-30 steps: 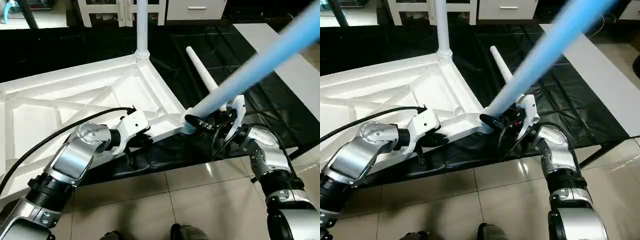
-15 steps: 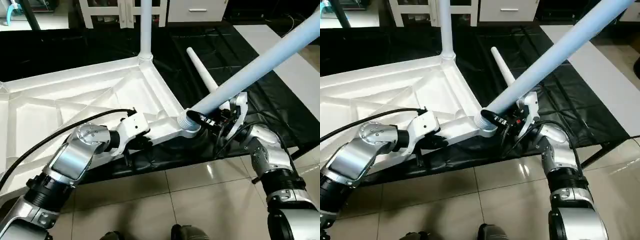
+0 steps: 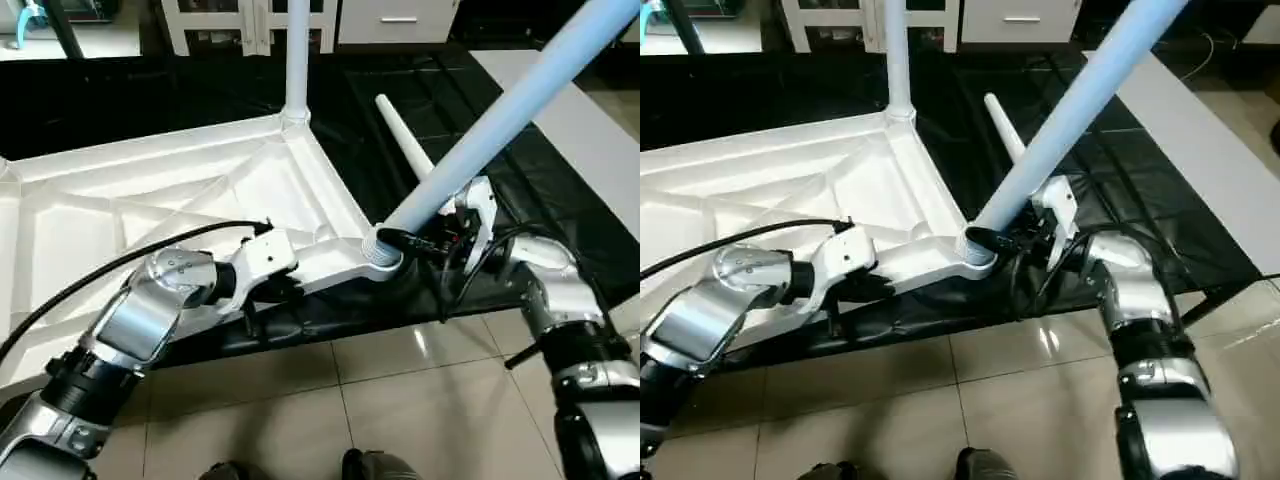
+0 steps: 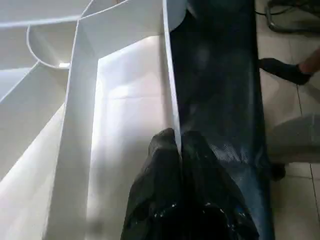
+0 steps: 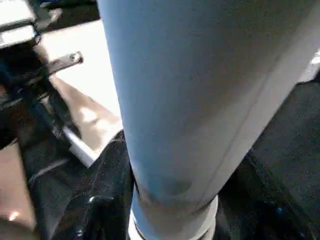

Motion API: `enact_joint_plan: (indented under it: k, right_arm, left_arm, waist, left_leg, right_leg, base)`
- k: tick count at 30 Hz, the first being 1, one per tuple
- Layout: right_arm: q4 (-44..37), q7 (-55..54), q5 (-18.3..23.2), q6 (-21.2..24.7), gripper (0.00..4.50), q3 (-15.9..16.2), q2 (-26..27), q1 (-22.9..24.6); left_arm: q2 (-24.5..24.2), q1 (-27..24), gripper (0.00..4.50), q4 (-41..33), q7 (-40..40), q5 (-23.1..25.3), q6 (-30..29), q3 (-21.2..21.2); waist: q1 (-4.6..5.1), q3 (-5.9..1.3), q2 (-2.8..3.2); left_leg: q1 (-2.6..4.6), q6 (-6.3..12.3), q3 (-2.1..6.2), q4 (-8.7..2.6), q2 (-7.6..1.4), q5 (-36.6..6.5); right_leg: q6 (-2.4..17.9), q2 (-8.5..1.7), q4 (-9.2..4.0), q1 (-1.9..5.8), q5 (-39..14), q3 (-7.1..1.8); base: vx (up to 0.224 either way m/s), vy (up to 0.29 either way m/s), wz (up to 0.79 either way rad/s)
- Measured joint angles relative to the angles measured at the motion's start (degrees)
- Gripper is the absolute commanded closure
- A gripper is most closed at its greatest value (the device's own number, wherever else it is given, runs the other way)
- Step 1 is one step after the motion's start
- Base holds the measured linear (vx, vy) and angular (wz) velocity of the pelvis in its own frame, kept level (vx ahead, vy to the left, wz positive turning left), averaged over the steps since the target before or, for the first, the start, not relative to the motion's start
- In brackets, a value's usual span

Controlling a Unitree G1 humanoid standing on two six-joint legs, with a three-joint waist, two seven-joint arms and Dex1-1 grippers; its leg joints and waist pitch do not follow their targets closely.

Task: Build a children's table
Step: Insert table leg to table base

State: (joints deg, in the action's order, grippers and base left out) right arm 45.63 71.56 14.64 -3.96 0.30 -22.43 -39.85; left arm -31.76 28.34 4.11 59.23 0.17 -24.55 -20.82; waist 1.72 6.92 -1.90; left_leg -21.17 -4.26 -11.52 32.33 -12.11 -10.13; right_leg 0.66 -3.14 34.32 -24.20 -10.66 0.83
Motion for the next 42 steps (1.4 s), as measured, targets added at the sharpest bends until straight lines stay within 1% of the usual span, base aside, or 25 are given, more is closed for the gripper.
enact_joint_plan:
  k: [3,5,10,12,14,16,18,19,24,30,36,38,42]
  right_arm:
    - [0.82,2.43,-1.19,-0.75,2.61,1.17,-0.70,-0.93]
    - [1.70,3.73,-1.87,-2.56,2.61,2.41,-0.86,-1.50]
    - [2.47,6.36,-3.90,-4.94,2.62,4.64,-1.37,-3.12]
    - [2.73,7.44,-5.55,-6.88,2.62,6.41,-1.63,-3.77]
    - [3.16,8.45,-6.56,-7.50,2.62,7.52,-1.97,-4.75]
    - [4.10,9.34,-6.56,-7.51,2.62,7.67,-1.85,-5.28]
    - [6.43,10.07,-7.06,-7.46,2.62,7.99,-1.40,-6.94]
    - [7.11,10.26,-7.33,-7.33,2.62,8.00,-1.22,-7.41]
    - [8.78,11.23,-7.46,-6.02,2.62,7.93,-0.78,-8.10]
    - [10.95,12.11,-7.35,-6.41,2.62,7.65,-0.51,-8.50]
    - [11.57,11.05,-7.33,-6.70,2.62,6.82,0.10,-7.84]
    - [11.32,10.11,-6.68,-6.69,2.62,6.36,0.52,-6.87]
    - [11.12,9.25,-6.13,-6.80,2.62,5.97,0.92,-6.07]
  left_arm:
    - [-0.91,0.39,4.50,1.99,1.58,0.11,3.57,-0.40]
    - [-1.88,0.58,4.50,2.94,2.66,0.05,5.16,-0.45]
    - [-2.70,0.77,4.50,4.35,4.34,-0.13,7.55,-0.44]
    - [-2.84,0.80,4.50,5.19,4.90,-0.37,8.75,-0.39]
    - [-2.90,0.93,4.50,5.72,5.47,-0.41,9.56,-0.39]
    - [-3.12,0.92,4.50,5.93,5.88,-0.43,9.89,-0.39]
    - [-3.27,1.00,4.50,6.29,6.15,-0.44,10.11,-0.36]
    - [-3.33,0.99,4.50,6.30,6.16,-0.43,10.11,-0.35]
    - [-3.59,0.71,4.50,6.29,6.52,-0.46,10.12,-0.34]
    - [-3.53,0.40,4.50,6.52,6.82,-0.46,10.84,-0.23]
    - [-3.43,0.40,4.50,7.03,6.80,-0.35,10.87,-0.19]
    - [-3.44,0.40,4.50,7.26,6.81,-0.20,10.87,-0.21]
    - [-3.43,0.40,4.50,7.46,6.81,0.04,10.88,-0.22]
  waist:
    - [-0.39,-0.01,0.00]
    - [-0.38,-0.01,0.01]
    - [-0.43,-0.03,-0.01]
    - [-0.43,-0.04,-0.03]
    - [-0.51,-0.11,-0.12]
    - [-0.54,-0.15,-0.17]
    - [-0.44,-0.23,-0.28]
    - [-0.43,-0.30,-0.41]
    - [-0.53,-0.50,-0.72]
    - [-0.56,-0.61,-0.90]
    - [-0.53,-0.67,-0.99]
    - [-0.54,-0.75,-1.14]
    - [-0.47,-0.74,-1.08]
  left_leg:
    - [0.10,0.00,0.00,0.01,-0.02,0.00]
    - [0.17,-0.02,0.00,0.02,-0.03,0.00]
    - [0.27,-0.07,0.01,0.03,-0.04,-0.02]
    - [0.30,-0.11,0.01,0.03,-0.04,-0.05]
    - [0.32,-0.21,0.01,0.00,-0.07,-0.12]
    - [0.35,-0.21,0.00,0.00,-0.10,-0.11]
    - [0.38,-0.21,-0.01,0.00,-0.10,-0.11]
    - [0.38,-0.32,-0.01,-0.01,-0.11,-0.18]
    - [0.54,-0.38,0.01,-0.07,-0.25,-0.21]
    - [0.76,-0.40,0.03,-0.18,-0.25,-0.23]
    - [0.86,-0.41,0.03,-0.31,-0.25,-0.23]
    - [0.97,-0.42,0.03,-0.44,-0.25,-0.23]
    - [1.11,-0.52,0.04,-0.48,-0.24,-0.29]
  right_leg:
    - [0.01,0.00,0.11,0.04,-0.06,0.02]
    - [0.01,0.00,0.18,0.08,-0.08,0.01]
    - [0.01,0.00,0.22,0.19,-0.08,0.02]
    - [0.02,0.00,0.21,0.22,-0.09,0.01]
    - [0.04,0.01,0.22,0.23,-0.14,0.05]
    - [0.06,0.02,0.23,0.28,-0.18,0.07]
    - [0.06,0.02,0.26,0.27,-0.18,0.05]
    - [0.06,0.03,0.27,0.26,-0.19,0.06]
    - [0.07,0.14,0.28,0.35,-0.28,0.07]
    - [0.09,0.11,0.27,0.52,-0.44,0.05]
    - [0.07,0.10,0.27,0.55,-0.47,0.05]
    - [0.03,0.10,0.27,0.58,-0.49,0.06]
    - [-0.02,0.10,0.26,0.69,-0.52,0.05]
  base:
    - [0.000,0.000,0.00]
    - [0.000,0.000,0.00]
    - [0.000,0.000,0.00]
    - [0.000,0.000,0.00]
    - [0.000,0.000,0.00]
    - [0.000,0.000,0.00]
    - [0.000,0.000,0.00]
    - [0.000,0.000,0.00]
    - [0.000,0.000,0.00]
    - [0.000,0.000,0.00]
    - [0.000,0.000,0.00]
    - [0.000,0.000,0.00]
    - [0.000,0.000,0.00]
